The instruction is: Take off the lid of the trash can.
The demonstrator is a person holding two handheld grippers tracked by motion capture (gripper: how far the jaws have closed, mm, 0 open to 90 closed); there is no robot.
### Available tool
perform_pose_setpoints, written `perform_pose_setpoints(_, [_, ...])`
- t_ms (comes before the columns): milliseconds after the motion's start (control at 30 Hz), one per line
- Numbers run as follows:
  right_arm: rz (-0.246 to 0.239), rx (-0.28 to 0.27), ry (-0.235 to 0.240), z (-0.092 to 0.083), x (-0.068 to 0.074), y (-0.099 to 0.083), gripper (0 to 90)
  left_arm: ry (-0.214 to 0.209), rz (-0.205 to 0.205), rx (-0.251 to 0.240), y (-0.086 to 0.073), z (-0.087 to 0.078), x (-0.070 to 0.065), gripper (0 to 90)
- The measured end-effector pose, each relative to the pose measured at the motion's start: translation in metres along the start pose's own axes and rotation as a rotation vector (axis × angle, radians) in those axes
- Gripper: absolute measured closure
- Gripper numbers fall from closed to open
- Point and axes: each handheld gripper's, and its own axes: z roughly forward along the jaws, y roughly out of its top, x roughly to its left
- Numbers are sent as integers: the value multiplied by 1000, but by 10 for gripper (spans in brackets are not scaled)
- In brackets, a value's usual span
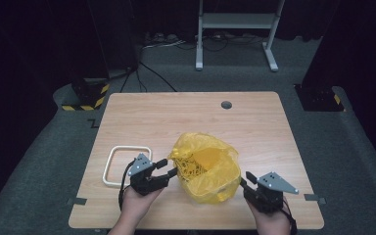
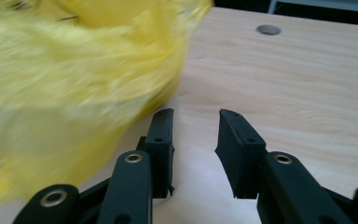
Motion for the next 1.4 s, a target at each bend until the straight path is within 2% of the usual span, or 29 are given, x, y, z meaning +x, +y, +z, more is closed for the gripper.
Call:
perform_pose_setpoints(100, [20,3,-35,8,-12,2,653,7,17,-4,1,1,-5,441])
perform_pose_setpoints(200, [12,-18,-55,2,-13,1,653,16,15,-25,3,-4,-3,430])
perform_pose_setpoints(300, [21,-87,-69,-16,-9,5,663,24,-6,-58,5,-10,1,427])
perform_pose_setpoints(400, [28,-155,-57,-31,0,11,670,25,2,-82,8,-16,2,425])
perform_pose_setpoints(500, [27,-188,-24,-36,13,18,670,15,31,-122,16,-20,-2,421])
perform_pose_setpoints(600, [42,-175,-13,-29,19,21,669,12,79,-137,26,-18,-9,417])
perform_pose_setpoints(700, [77,-116,-4,-16,21,18,670,0,104,-150,36,-12,-13,413])
perform_pose_setpoints(800, [88,-105,-5,-10,22,15,712,9,125,-129,43,-3,-13,442])
perform_pose_setpoints(833, [80,-100,-14,-10,22,17,764,16,127,-121,44,-1,-13,451])
perform_pose_setpoints(900, [69,-106,-24,-10,20,18,818,23,121,-107,47,3,-10,494])
perform_pose_setpoints(1033, [38,-109,-11,-4,14,21,858,21,89,-87,47,5,-4,564])
perform_pose_setpoints(1067, [31,-106,-8,-3,13,22,866,15,71,-92,46,5,-3,574])
perform_pose_setpoints(1100, [27,-101,-6,-1,12,24,872,16,74,-91,46,4,-2,577])
perform_pose_setpoints(1233, [25,-106,-19,-5,14,22,881,13,57,-87,47,5,0,572])
perform_pose_setpoints(1400, [52,-107,-34,-16,11,17,882,11,44,-73,49,10,1,584])
